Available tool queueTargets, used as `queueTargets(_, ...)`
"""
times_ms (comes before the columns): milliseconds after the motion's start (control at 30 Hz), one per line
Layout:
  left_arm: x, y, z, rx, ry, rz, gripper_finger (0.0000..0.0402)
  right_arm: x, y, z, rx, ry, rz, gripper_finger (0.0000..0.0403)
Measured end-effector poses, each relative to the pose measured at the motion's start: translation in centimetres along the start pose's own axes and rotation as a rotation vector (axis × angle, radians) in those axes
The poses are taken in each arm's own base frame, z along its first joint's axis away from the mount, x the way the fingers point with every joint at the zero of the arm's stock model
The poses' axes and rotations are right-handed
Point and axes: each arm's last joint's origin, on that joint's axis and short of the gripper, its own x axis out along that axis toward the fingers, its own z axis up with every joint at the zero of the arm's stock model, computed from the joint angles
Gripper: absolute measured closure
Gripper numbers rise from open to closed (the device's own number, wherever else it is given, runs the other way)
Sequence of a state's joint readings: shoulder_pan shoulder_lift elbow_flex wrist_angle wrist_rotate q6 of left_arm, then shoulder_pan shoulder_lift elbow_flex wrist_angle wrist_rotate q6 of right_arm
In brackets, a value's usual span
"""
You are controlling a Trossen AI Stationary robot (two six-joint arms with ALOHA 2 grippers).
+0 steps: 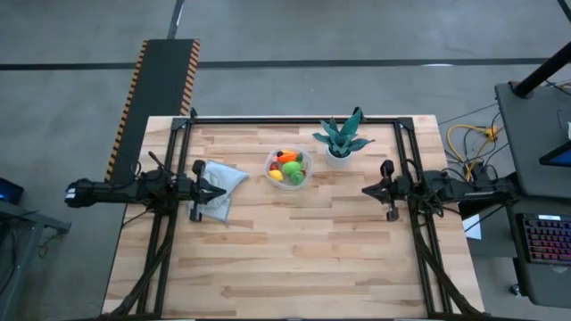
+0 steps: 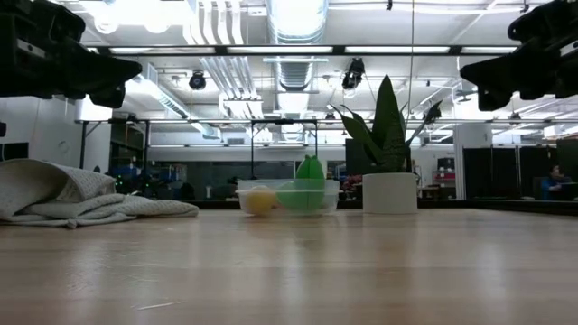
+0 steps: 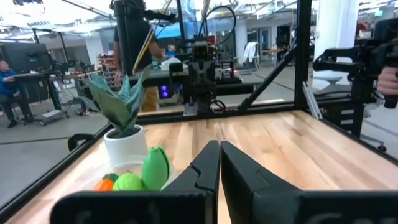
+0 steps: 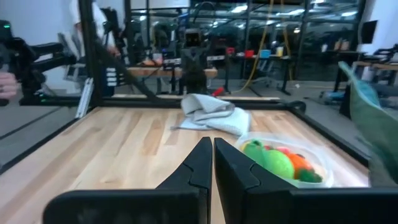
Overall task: Pick and placing Produce into tupperware
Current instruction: Return to Home Position
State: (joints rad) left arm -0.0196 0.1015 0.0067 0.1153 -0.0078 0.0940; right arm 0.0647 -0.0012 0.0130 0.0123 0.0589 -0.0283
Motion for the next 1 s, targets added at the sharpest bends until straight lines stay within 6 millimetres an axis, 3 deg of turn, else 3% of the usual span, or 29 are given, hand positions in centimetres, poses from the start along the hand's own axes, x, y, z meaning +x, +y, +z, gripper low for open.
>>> queueTargets(1000,0.36,-0.1,-0.58,0.017,0.06,-0.02,0.0402,0.16,-0.04,-0.24,-0.079,0.024,-0.019,0.0394)
